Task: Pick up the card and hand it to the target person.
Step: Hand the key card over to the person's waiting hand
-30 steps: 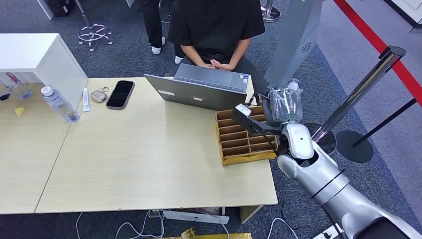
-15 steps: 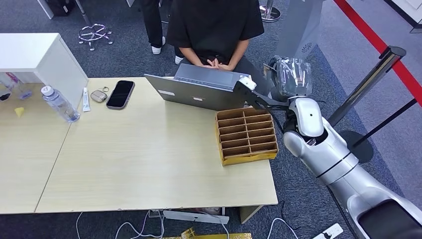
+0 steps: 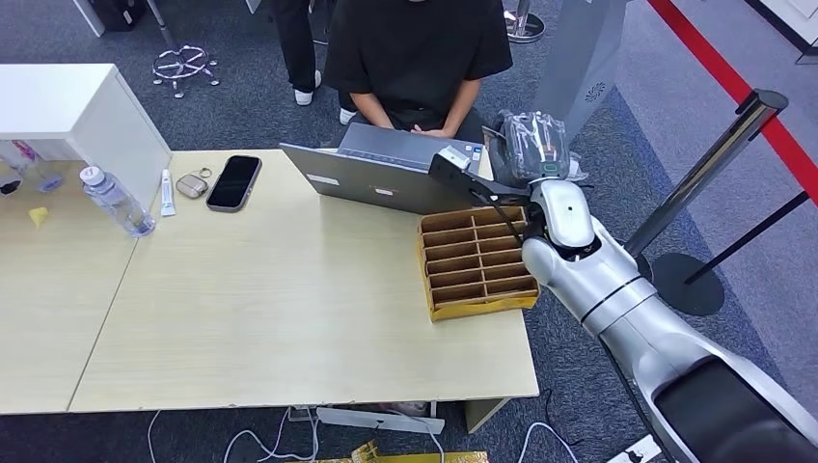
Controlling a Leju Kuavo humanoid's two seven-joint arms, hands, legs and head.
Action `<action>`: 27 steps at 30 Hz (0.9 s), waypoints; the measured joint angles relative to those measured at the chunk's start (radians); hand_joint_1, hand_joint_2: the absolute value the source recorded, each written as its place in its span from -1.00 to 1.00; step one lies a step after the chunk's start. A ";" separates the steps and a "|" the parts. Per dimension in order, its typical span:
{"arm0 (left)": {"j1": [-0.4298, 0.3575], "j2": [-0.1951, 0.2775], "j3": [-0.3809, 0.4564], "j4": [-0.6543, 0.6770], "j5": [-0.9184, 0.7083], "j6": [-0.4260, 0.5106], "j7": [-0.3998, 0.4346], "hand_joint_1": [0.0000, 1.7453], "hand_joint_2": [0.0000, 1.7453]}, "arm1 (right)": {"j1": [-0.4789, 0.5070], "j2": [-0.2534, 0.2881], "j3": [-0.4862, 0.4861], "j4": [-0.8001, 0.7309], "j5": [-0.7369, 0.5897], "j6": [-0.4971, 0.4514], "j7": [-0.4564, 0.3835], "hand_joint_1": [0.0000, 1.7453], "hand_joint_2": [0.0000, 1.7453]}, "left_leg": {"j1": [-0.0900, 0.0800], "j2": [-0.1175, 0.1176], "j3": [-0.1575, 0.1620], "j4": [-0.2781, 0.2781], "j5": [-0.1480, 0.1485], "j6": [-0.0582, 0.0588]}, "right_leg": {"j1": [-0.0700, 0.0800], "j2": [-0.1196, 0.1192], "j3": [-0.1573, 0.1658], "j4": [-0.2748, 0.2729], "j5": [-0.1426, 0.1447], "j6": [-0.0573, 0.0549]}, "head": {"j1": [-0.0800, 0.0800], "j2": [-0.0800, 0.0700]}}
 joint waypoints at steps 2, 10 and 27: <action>-0.002 0.000 -0.002 0.000 -0.002 -0.001 0.000 -1.00 -1.00 | -0.001 0.018 0.008 0.040 0.000 -0.006 -0.007 0.68 1.00 | 0.000 0.000 0.000 0.000 0.000 0.000 | 0.000 0.000 0.000 0.000 0.000 0.000 | 0.000 0.000; -0.005 0.000 -0.012 0.000 -0.003 -0.003 0.002 -1.00 -1.00 | -0.006 0.062 0.029 0.145 -0.003 -0.017 -0.018 0.69 1.00 | 0.000 0.000 0.000 0.000 0.000 0.000 | 0.000 0.000 0.000 0.000 0.000 0.000 | 0.000 0.000; -0.005 0.000 -0.026 0.000 -0.006 -0.005 0.004 -1.00 -1.00 | -0.013 0.080 0.045 0.214 -0.010 -0.047 -0.015 0.70 1.00 | 0.000 0.000 0.000 0.000 0.000 0.000 | 0.000 0.000 0.000 0.000 0.000 0.000 | 0.000 0.000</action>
